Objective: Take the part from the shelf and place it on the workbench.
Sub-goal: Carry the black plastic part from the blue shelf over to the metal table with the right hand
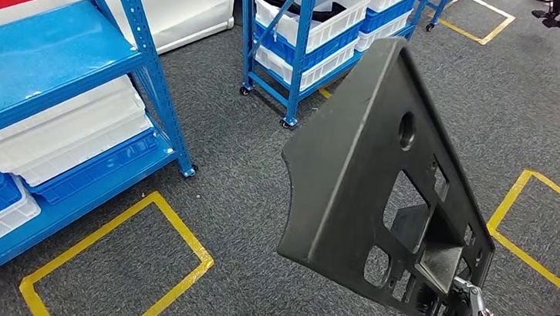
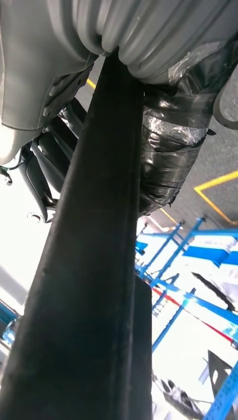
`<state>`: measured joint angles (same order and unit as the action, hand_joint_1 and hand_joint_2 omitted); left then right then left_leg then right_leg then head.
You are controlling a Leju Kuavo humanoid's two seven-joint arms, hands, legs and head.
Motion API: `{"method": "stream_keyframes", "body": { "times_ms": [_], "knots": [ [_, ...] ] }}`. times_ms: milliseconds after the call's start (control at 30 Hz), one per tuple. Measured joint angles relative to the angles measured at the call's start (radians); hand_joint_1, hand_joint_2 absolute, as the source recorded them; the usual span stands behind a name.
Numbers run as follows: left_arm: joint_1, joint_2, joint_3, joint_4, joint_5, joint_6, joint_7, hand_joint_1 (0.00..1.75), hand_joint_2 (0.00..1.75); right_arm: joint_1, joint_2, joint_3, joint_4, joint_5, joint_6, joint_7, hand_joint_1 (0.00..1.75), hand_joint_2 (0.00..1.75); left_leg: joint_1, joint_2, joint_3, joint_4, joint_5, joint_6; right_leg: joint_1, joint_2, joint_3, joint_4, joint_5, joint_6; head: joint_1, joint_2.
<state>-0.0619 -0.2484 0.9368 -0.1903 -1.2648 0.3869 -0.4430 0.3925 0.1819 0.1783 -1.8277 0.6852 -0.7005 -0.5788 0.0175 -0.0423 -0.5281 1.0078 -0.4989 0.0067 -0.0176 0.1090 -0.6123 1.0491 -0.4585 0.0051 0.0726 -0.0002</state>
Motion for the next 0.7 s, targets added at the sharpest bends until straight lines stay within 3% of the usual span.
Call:
{"method": "stream_keyframes", "body": {
  "times_ms": [33,100,167,200,233,267,333,400,500,567,633,700],
  "knots": [
    [0.0,-0.001,0.001,0.0,0.0,0.0,0.0,0.0,1.75,0.003,0.0,-0.002,-0.001,-0.001,0.0,0.0,1.75,1.75,0.002,0.011,0.002,-0.006,0.005,0.008,0.001,-0.018,-0.007,0.015,-0.011,0.004,0.001,0.0],
    [0.001,-0.003,0.003,0.0,0.001,0.001,0.001,0.0,1.75,0.005,0.0,-0.006,-0.003,-0.006,0.0,0.0,1.75,1.75,0.0,0.037,0.004,-0.013,0.01,0.018,0.003,-0.073,-0.048,0.105,-0.066,0.01,0.002,0.0],
    [0.003,-0.003,0.006,0.0,0.0,0.001,0.002,0.0,1.75,0.006,0.0,-0.008,-0.003,-0.011,0.0,0.0,1.75,1.75,-0.003,0.063,0.003,-0.012,0.009,0.021,0.002,-0.096,-0.106,0.228,-0.12,0.016,0.003,0.0],
    [0.004,-0.003,0.008,0.0,0.0,0.001,0.002,0.0,1.75,0.008,0.0,-0.01,-0.003,-0.013,0.0,0.0,1.75,1.75,-0.005,0.077,0.003,-0.012,0.008,0.022,0.002,-0.1,-0.119,0.258,-0.125,0.017,0.003,0.0],
    [0.003,-0.003,0.009,0.0,0.0,0.001,0.002,0.0,1.75,0.009,0.0,-0.012,-0.003,-0.015,0.0,0.0,1.75,1.75,-0.005,0.09,0.004,-0.011,0.006,0.021,0.002,-0.103,-0.113,0.251,-0.111,0.017,0.003,0.0],
    [0.003,-0.003,0.009,0.0,-0.001,0.001,0.001,0.0,1.75,0.01,0.0,-0.013,-0.003,-0.016,0.0,0.0,1.75,1.75,-0.006,0.101,0.006,-0.011,0.004,0.02,0.003,-0.11,-0.087,0.204,-0.082,0.015,0.003,0.0],
    [0.002,-0.004,0.01,0.0,-0.001,0.001,-0.002,0.0,1.75,0.01,0.0,-0.014,-0.003,-0.018,0.0,0.0,1.75,1.75,-0.01,0.12,0.012,-0.009,-0.002,0.013,0.009,-0.152,-0.011,0.069,-0.031,0.005,0.003,0.0],
    [0.002,-0.004,0.01,0.0,0.0,0.0,-0.005,0.0,1.75,0.009,0.001,-0.014,-0.004,-0.019,0.0,0.0,1.75,1.75,-0.015,0.136,0.017,-0.007,-0.008,0.004,0.019,-0.181,0.025,-0.003,-0.017,-0.011,0.003,0.0],
    [0.0,-0.004,0.011,0.0,0.001,-0.002,-0.012,0.0,1.75,0.011,0.005,-0.015,-0.005,-0.024,0.0,-0.001,1.75,1.75,-0.015,0.154,0.022,-0.005,-0.017,-0.009,0.02,-0.156,0.021,-0.013,-0.015,-0.03,0.003,0.0],
    [-0.001,-0.004,0.011,0.0,0.001,-0.003,-0.016,0.0,1.75,0.01,0.009,-0.015,-0.005,-0.027,0.0,-0.006,1.75,1.75,-0.012,0.115,0.005,0.041,-0.054,-0.018,0.014,-0.134,0.022,-0.02,-0.009,-0.043,0.002,0.0],
    [0.001,-0.004,0.012,0.0,0.001,-0.004,-0.017,0.0,1.75,0.01,0.013,-0.015,-0.005,-0.031,0.0,-0.01,1.75,1.75,-0.009,0.064,-0.05,0.163,-0.121,-0.021,0.013,-0.111,0.02,-0.021,-0.006,-0.05,0.002,0.0],
    [0.004,-0.004,0.012,0.0,0.001,-0.004,-0.018,0.0,1.75,0.011,0.016,-0.015,-0.005,-0.033,0.0,-0.012,1.75,1.75,-0.008,0.052,-0.102,0.269,-0.154,-0.022,0.014,-0.084,0.019,-0.02,-0.005,-0.051,0.002,0.0]
  ]
}}
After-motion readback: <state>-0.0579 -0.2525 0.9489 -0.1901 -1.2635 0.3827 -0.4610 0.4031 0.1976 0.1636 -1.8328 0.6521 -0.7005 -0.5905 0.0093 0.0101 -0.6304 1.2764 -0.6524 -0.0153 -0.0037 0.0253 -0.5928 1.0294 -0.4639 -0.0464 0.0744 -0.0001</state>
